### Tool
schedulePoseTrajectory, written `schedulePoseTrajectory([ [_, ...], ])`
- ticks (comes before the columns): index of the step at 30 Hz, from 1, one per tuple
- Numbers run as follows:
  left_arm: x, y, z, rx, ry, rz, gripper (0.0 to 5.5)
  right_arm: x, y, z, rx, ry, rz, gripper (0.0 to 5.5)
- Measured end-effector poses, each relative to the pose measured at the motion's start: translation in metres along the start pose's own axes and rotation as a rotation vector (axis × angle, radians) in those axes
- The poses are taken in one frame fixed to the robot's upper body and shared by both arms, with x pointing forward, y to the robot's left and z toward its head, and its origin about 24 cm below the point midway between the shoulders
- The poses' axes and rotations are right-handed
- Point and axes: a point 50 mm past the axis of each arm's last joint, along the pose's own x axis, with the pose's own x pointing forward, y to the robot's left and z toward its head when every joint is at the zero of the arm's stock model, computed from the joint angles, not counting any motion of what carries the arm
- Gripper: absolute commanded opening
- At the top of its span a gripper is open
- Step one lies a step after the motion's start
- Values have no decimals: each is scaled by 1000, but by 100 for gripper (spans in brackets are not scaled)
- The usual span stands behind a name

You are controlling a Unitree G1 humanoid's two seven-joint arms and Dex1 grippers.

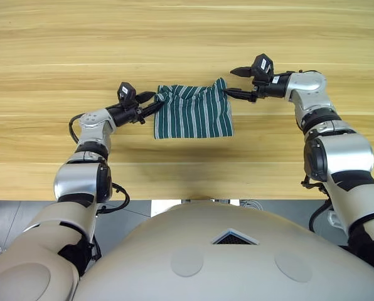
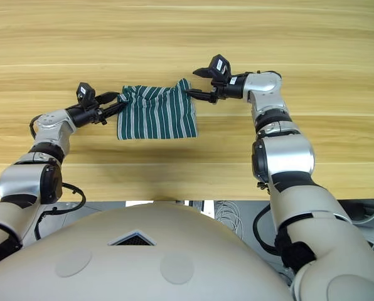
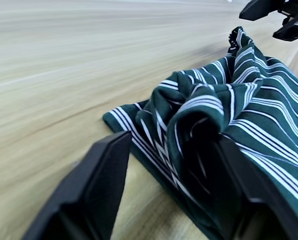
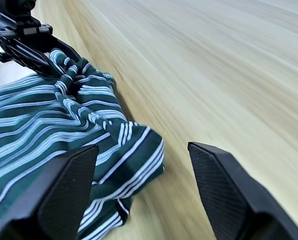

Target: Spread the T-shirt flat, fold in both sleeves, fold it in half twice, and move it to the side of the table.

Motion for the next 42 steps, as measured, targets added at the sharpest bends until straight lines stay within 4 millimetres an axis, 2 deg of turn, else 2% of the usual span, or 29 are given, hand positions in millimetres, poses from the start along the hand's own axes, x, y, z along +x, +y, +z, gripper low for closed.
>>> schedulePoseTrajectory([
  [2, -5, 3, 0, 2, -5, 28, 322, -1, 1, 5, -13, -60, 19, 334],
  [5, -31, 16, 0, 8, -44, 121, 376, -1, 1, 21, -66, -223, 50, 334],
  [8, -48, 24, 10, 28, -166, 204, 383, 3, 9, 28, -138, -288, 127, 334],
  [9, -54, 27, 18, 61, -245, 239, 383, 8, 17, 26, -176, -298, 181, 334],
  [15, -74, 23, 39, 183, -521, 390, 383, 50, 59, 10, -288, -138, 366, 334],
  [18, -83, 15, 45, 228, -600, 444, 383, 63, 67, 7, -284, -99, 373, 334],
  [27, -77, 0, 54, 234, -635, 427, 383, 85, 68, -6, -157, 83, 259, 334],
  [31, -74, -3, 55, 231, -638, 422, 383, 85, 62, -13, -116, 167, 177, 334],
  [42, -71, -6, 52, 223, -639, 412, 383, 83, 56, -17, -93, 218, 81, 334],
])
